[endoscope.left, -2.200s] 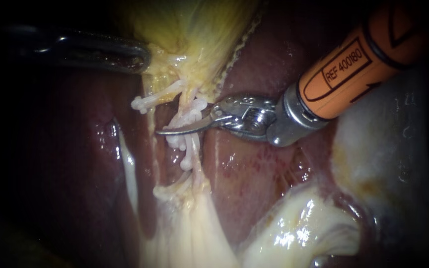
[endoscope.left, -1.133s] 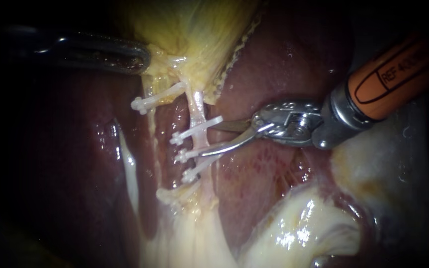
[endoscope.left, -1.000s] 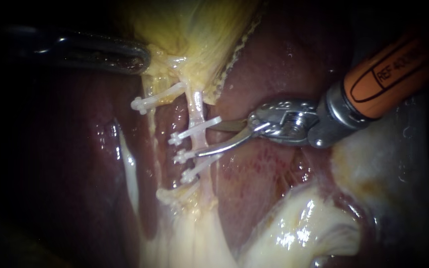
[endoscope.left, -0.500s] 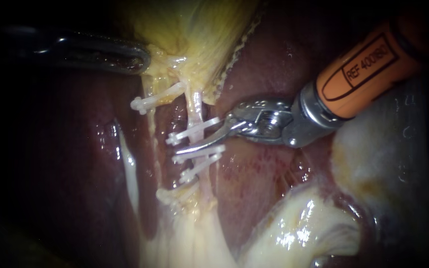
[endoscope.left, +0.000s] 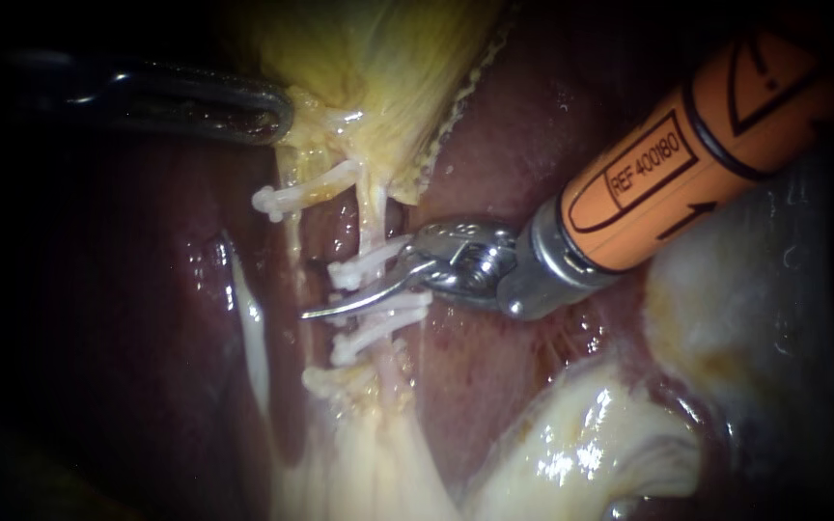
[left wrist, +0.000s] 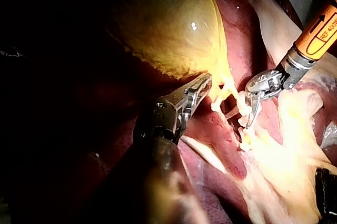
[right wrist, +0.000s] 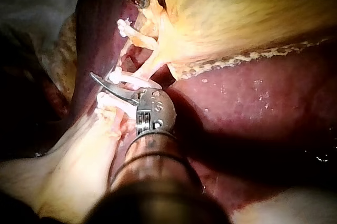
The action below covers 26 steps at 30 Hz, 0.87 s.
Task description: Go to the cutting position right tube
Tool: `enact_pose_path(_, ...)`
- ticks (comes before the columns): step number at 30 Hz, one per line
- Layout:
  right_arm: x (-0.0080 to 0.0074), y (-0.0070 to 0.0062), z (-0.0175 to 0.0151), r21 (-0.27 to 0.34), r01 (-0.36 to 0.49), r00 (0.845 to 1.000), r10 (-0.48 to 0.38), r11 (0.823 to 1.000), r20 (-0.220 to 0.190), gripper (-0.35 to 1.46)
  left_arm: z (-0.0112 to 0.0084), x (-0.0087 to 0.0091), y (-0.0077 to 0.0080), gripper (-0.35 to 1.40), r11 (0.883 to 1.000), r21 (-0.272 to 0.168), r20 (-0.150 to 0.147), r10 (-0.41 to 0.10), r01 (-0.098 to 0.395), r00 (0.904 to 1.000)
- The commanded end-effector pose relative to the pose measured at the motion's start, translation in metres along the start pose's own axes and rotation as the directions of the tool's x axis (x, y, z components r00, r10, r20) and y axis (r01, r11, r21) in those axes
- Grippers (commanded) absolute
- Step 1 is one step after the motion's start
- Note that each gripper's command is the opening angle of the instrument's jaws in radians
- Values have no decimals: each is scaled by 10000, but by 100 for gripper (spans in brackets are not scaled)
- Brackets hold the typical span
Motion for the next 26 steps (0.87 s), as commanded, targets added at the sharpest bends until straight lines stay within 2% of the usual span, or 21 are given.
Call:
enact_pose_path(1, 3, -4, 1, 121, -14, 9999, 16, 9999, -167, 143, 0, 0, 0, -35, 10000, -5, -3, -3, 3, 10000)
enact_pose_path(5, 11, -15, 4, 462, -66, 9987, 89, 9989, -497, 145, 0, 0, 0, -35, 10000, -6, -2, -4, 4, 10000)
enact_pose_path(9, 18, -20, 3, 685, -133, 9974, 181, 9976, -694, 145, 1, 0, 0, -35, 10000, -5, -3, -4, 4, 10000)
enact_pose_path(26, 19, -21, -1, 752, -129, 9969, 187, 9971, -763, 143, 2, 1, 1, -35, 10000, 22, -8, 0, 0, 10000)
